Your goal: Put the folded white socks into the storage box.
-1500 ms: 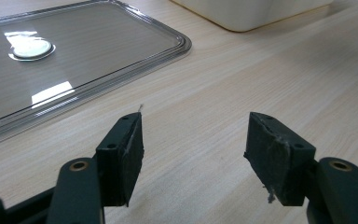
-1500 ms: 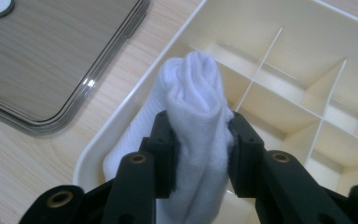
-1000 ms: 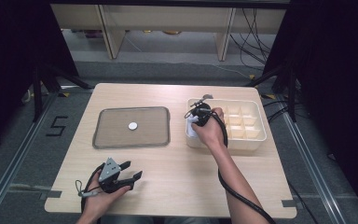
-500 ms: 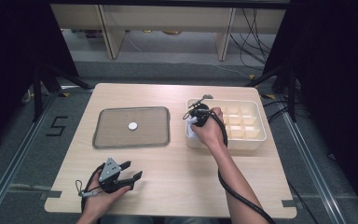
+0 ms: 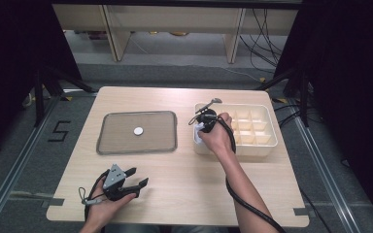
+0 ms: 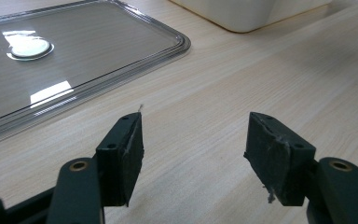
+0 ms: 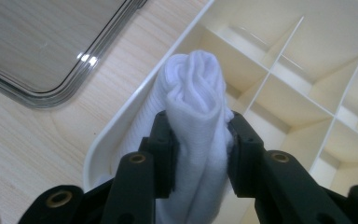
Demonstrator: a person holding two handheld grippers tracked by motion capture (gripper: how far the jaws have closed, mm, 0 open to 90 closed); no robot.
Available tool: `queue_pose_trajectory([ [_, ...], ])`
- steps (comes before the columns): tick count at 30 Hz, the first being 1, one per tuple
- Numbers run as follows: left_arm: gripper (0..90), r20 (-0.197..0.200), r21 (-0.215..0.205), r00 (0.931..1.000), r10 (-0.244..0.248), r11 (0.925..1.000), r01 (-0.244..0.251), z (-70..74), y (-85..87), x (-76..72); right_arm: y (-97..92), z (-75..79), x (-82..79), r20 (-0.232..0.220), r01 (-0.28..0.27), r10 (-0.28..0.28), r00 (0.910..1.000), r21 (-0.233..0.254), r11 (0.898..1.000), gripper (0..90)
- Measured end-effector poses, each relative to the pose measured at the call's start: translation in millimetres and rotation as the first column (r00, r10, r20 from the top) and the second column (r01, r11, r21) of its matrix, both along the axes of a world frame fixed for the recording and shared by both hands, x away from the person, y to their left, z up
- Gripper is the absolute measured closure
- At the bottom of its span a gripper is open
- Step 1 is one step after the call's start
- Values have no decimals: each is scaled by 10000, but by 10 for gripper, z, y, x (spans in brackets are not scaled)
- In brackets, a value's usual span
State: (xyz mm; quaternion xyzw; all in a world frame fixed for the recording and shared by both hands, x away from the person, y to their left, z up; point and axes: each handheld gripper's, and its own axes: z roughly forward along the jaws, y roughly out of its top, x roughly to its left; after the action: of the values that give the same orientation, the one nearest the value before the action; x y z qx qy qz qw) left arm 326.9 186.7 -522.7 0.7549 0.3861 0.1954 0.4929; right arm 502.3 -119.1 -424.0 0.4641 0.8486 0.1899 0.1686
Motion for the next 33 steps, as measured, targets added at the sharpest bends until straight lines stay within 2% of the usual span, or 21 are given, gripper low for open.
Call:
queue_pose_trajectory([
  [3, 364, -15, 34, 10000, -25, 10000, 25, 1, 1, 6, 1, -3, 8, -66, -72, 71, 10000, -135, 9999, 678],
  [5, 363, -45, 2, 10000, -5, 10000, 5, -1, 4, 9, 17, -12, 10, -269, -83, 78, 9996, -187, 9998, 678],
  [9, 362, -22, -74, 10000, 15, 10000, -16, -2, 0, 6, 24, -26, 29, -246, -185, 176, 9995, -364, 9992, 678],
  [16, 361, -66, -50, 10000, 7, 10000, -7, 1, 11, 9, 21, -51, 64, -525, -292, 271, 9983, -400, 9988, 682],
  [23, 361, -98, -29, 10000, -3, 10000, 3, -1, 7, 12, 39, -66, 73, -738, -156, 123, 9972, -444, 9989, 684],
  [27, 360, -100, -42, 9999, 10, 10000, -11, -1, 9, 12, 64, -84, 77, -701, -276, 228, 9973, -687, 9973, 685],
  [29, 360, -102, -44, 9999, 5, 10000, -5, -1, 8, 12, 74, -74, 82, -964, -252, 184, 9952, -699, 9972, 685],
  [30, 360, -105, -43, 9999, 5, 10000, -6, -1, 8, 12, 70, -78, 89, -875, -273, 209, 9959, -723, 9970, 685],
  [33, 359, -117, -14, 9999, -7, 10000, 7, -1, 8, 13, 62, -77, 96, -999, -282, 217, 9948, -642, 9975, 685],
])
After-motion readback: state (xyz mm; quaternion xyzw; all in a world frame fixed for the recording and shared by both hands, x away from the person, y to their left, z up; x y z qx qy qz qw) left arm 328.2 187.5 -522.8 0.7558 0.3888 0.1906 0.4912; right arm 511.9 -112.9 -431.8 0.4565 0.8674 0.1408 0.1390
